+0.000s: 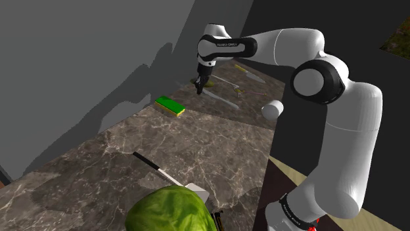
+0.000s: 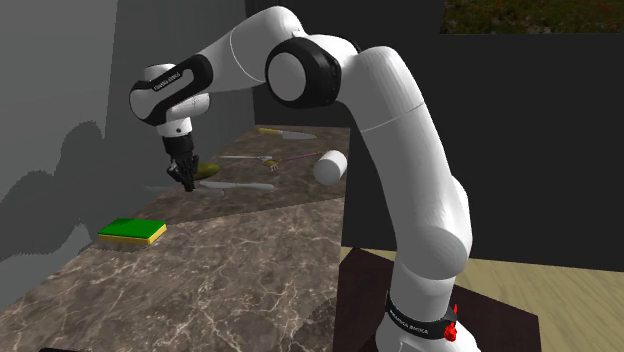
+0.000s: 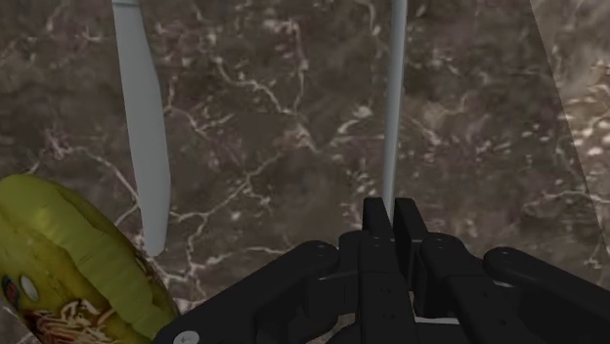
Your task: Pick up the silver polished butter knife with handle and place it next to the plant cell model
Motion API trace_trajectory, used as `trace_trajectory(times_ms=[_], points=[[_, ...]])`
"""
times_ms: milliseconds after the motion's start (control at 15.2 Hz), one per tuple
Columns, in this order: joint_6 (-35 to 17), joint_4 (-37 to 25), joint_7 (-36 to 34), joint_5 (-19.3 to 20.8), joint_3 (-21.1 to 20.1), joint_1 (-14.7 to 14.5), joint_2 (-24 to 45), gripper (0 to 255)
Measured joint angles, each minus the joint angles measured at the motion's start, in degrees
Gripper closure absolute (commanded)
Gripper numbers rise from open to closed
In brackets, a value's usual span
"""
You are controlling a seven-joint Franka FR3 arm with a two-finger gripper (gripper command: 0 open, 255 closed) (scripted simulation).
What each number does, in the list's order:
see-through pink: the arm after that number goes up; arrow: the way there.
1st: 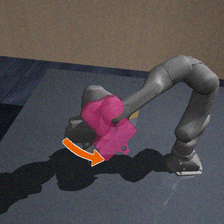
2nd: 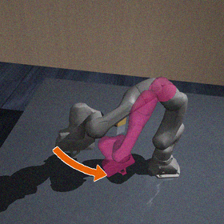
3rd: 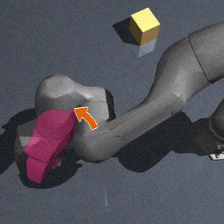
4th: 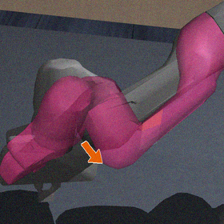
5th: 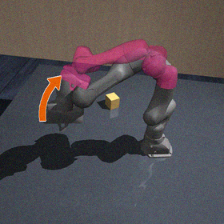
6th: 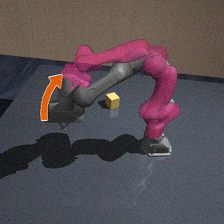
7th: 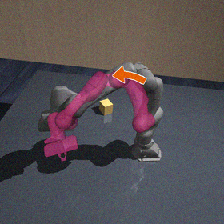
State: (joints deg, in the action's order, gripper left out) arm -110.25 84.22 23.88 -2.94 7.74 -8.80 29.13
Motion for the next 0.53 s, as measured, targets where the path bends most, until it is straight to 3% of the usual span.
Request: trace_trajectory(times_ms=[528], points=[[-1.78,1.19,-0.03,-0.08,-0.07,-0.05,0.58,255]])
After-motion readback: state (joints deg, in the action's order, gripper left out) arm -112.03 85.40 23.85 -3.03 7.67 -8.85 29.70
